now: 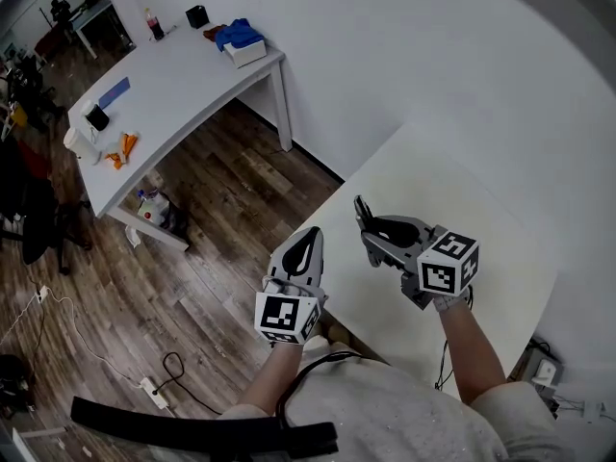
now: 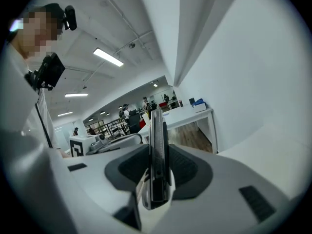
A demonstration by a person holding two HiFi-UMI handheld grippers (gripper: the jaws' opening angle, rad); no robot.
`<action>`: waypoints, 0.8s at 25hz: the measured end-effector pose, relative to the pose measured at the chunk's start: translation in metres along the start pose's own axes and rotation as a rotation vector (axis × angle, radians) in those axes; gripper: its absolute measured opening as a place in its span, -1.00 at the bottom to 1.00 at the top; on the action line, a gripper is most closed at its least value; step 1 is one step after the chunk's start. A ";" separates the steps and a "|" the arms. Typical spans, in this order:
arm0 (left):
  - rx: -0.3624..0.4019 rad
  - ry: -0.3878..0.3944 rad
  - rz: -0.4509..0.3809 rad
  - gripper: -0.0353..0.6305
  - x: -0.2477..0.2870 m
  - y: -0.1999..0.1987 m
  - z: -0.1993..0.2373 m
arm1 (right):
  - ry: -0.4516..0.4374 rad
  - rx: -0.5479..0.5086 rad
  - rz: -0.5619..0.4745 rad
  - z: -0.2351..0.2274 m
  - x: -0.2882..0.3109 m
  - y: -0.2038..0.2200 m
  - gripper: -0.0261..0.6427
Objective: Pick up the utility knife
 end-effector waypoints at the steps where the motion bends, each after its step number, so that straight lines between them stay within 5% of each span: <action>1: 0.006 -0.001 -0.004 -0.88 0.000 -0.003 0.001 | 0.008 0.010 -0.012 0.001 0.000 0.001 -0.53; 11: -0.005 -0.014 0.024 -0.88 -0.012 0.003 -0.003 | 0.055 0.212 -0.027 -0.004 -0.003 0.039 -0.53; 20: 0.025 -0.016 0.013 -0.88 -0.008 0.003 -0.002 | 0.108 0.217 -0.050 -0.014 0.000 0.044 -0.53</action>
Point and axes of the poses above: the fingertips, and each gripper's own axes: x forward along the fingers, z to its left, y out of its underside, the point moved 5 cm from there along -x, backward along the fingers, and after that the axes turned 8 degrees about y, right-handed, at the moved point
